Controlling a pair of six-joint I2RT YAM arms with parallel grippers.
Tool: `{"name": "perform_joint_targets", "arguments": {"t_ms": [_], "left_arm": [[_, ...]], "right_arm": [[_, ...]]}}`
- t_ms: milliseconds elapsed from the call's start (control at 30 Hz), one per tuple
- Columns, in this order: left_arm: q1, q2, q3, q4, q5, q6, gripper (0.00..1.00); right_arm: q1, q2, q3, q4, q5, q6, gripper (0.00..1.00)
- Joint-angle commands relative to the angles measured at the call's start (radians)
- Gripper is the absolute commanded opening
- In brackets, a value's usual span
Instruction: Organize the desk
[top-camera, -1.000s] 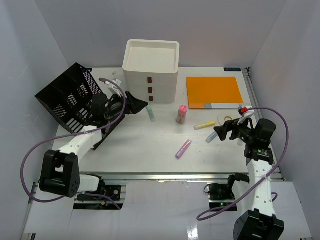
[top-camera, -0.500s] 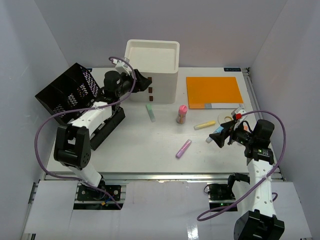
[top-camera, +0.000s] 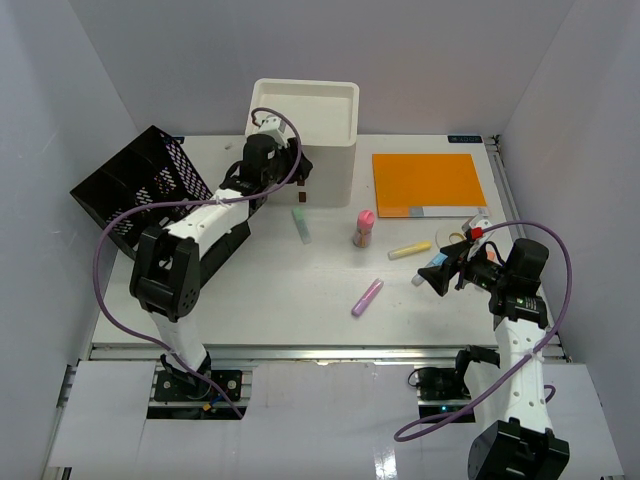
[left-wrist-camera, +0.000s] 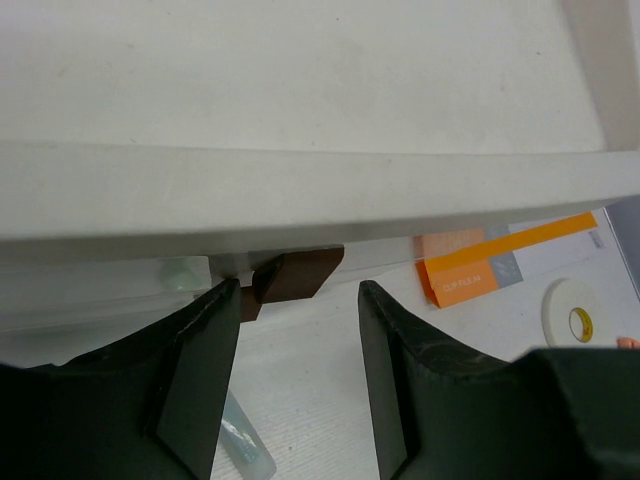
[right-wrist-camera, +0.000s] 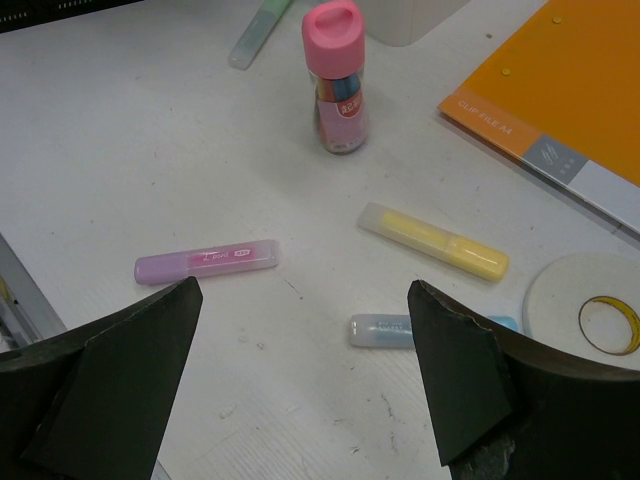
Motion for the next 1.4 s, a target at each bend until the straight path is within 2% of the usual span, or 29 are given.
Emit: {"name": "perform_joint_targets", "arguments": {"t_ms": [0, 133, 333, 567, 967, 1167, 1233, 1367], "left_arm": [[-0.019, -0.005, 0.074, 0.01, -0.15, 0.044, 0.58], [-0.036, -0.006, 0.087, 0.005, -0.198, 0.071, 0.48], [-0.055, -0.025, 0.075, 0.01, -0.214, 0.1, 0.21], [-0.072, -0.132, -0.041, 0.062, -0.17, 0.1, 0.07], [-0.091, -0.448, -0.415, 0.125, -0.043, 0.01, 0.03], [-0.092, -0.481, -0.466, 0.124, -0.028, -0.01, 0.05], [-0.092, -0.485, -0.473, 0.124, -0.021, -0.019, 0.07], [-0.092, -0.51, -0.493, 0.122, -0.018, -0.035, 0.27]], "right_arm": [[0.003, 0.003, 0.035, 0.017, -0.035, -0.004, 0.9], [0.003, 0.005, 0.033, 0.019, -0.04, -0.004, 0.9], [0.003, 0.008, 0.03, 0.017, -0.046, -0.006, 0.9], [0.003, 0.011, 0.026, 0.021, -0.042, -0.006, 0.9], [0.0, 0.016, 0.018, 0.03, -0.045, -0.001, 0.9], [0.002, 0.02, 0.018, 0.031, -0.043, -0.003, 0.9], [0.002, 0.022, 0.016, 0.031, -0.039, -0.006, 0.9], [0.002, 0.026, 0.016, 0.03, -0.038, -0.008, 0.9]]}}
